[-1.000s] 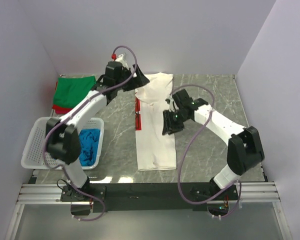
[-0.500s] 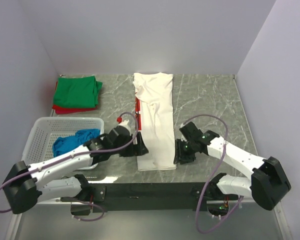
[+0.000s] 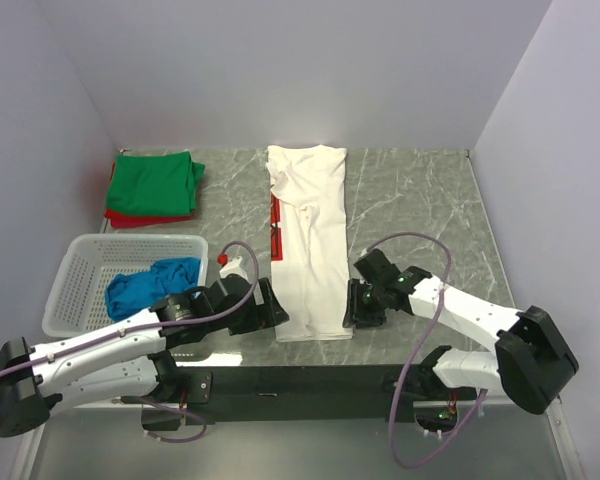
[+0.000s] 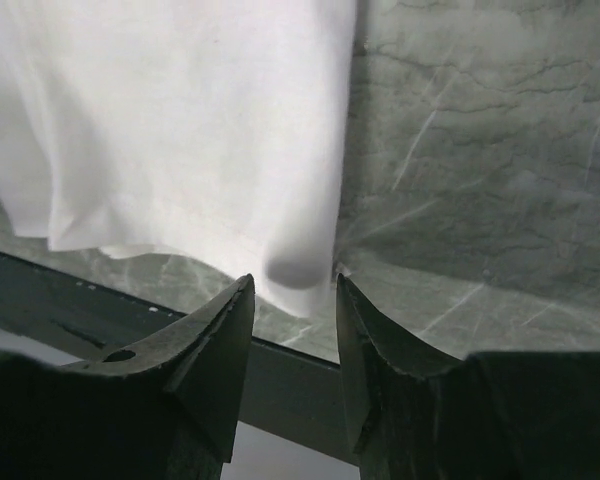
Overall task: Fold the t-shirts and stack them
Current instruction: Fold the tshirt
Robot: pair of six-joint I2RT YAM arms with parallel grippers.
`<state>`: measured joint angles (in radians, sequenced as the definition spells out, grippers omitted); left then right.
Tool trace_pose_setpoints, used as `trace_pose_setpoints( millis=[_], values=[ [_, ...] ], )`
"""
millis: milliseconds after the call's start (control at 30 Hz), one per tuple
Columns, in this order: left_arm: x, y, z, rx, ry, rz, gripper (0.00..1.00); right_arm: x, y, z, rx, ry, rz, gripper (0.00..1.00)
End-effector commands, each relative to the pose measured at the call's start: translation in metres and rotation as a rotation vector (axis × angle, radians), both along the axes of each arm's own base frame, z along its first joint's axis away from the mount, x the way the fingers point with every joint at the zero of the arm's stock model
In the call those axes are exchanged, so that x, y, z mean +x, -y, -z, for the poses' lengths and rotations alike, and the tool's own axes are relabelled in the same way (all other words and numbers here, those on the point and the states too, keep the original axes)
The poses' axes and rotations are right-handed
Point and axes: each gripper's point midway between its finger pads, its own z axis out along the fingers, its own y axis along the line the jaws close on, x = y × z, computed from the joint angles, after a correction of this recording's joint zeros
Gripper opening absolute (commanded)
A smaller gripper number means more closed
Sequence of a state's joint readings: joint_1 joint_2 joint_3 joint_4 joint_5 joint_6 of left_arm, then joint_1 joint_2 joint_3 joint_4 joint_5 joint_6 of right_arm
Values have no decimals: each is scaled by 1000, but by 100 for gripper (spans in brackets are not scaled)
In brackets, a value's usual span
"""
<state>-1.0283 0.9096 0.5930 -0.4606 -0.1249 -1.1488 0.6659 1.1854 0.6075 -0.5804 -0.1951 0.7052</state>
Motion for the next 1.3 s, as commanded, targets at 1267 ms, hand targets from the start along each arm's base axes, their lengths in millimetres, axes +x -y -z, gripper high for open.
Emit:
trace_pose_setpoints(
  millis=[1267],
  values=[
    [2, 5, 72, 362, -158, -18, 77, -15, 0, 32, -151, -46, -77, 20]
  ],
)
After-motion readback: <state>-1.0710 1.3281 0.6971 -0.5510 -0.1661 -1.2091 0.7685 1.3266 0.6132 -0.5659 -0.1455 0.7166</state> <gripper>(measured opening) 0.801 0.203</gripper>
